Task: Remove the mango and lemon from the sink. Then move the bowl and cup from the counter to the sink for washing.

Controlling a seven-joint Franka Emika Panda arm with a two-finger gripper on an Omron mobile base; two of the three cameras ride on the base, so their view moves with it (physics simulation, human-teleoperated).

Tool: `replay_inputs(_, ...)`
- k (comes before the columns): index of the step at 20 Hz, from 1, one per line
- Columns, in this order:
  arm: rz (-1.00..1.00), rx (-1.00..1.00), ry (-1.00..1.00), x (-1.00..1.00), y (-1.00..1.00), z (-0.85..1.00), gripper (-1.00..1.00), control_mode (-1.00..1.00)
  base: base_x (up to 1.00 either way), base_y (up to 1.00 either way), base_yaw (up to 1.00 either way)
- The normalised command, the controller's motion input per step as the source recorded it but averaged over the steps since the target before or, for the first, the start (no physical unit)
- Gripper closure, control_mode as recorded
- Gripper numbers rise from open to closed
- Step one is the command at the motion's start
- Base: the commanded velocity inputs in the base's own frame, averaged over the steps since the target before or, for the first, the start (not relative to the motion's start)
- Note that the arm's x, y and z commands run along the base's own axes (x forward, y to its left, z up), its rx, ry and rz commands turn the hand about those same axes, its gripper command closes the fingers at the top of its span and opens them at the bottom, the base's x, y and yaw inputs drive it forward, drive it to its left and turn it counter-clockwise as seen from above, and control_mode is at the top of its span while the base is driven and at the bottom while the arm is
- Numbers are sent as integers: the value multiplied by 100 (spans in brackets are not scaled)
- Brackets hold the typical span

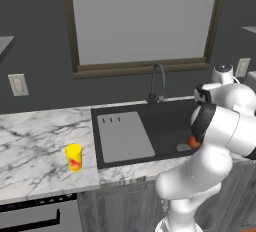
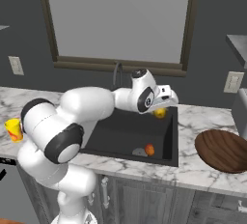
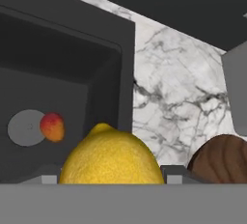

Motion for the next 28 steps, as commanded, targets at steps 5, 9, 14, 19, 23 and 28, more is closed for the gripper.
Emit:
replay_inputs(5, 0, -4, 0, 7, -33, 2, 100, -100, 0, 0, 0)
replay_inputs(9, 0, 0, 0, 6, -31, 0, 100, -100, 0, 0, 0)
replay_inputs(14, 1, 0, 0, 11, -29, 0, 100, -100, 0, 0, 0)
replay_inputs(19, 5, 0, -1, 12, -30, 0, 100, -100, 0, 0, 0)
replay_inputs(23, 6, 0, 0, 13, -28, 0, 100, -100, 0, 0, 0)
replay_inputs(28, 7, 0, 0, 10, -22, -6, 100, -100, 0, 0, 0)
